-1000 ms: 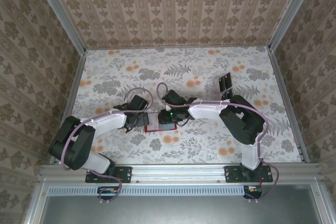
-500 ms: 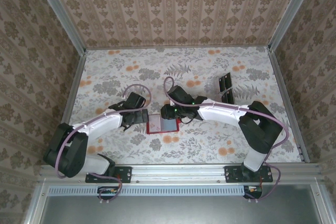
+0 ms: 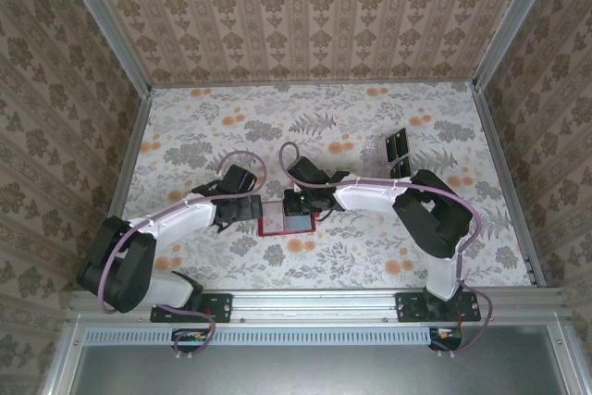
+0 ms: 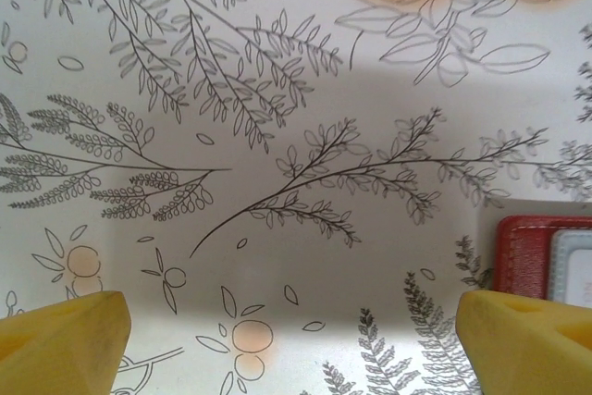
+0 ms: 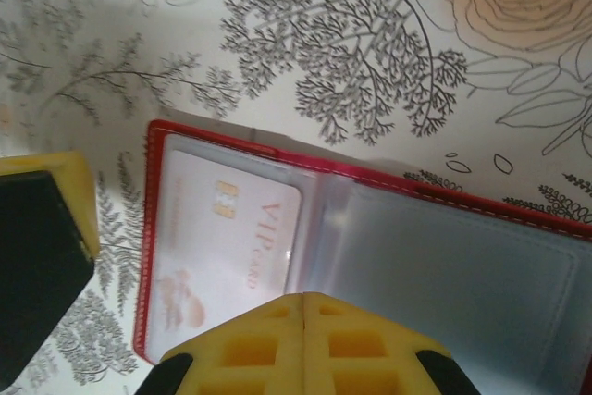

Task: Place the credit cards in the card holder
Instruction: Insert the credit card into the card slot.

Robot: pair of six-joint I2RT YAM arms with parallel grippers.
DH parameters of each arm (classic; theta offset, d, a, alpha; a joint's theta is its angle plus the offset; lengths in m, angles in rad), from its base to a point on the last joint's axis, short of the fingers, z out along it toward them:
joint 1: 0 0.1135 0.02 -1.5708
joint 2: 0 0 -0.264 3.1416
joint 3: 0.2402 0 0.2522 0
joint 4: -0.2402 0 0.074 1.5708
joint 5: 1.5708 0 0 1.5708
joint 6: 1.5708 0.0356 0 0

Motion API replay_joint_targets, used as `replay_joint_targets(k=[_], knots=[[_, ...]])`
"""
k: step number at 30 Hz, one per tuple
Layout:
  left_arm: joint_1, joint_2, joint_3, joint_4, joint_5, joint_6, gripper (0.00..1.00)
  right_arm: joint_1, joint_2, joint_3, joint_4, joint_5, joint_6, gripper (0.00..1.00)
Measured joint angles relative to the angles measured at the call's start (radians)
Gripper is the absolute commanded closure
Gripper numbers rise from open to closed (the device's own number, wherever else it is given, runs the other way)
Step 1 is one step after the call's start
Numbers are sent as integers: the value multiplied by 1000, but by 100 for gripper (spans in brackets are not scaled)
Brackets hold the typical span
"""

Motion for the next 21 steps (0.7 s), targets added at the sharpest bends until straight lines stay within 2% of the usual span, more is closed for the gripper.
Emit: replay_joint_targets(k=[21], knots=[[0,54,-17,34,11,0,0,3,49,15,42,-25,8,100]])
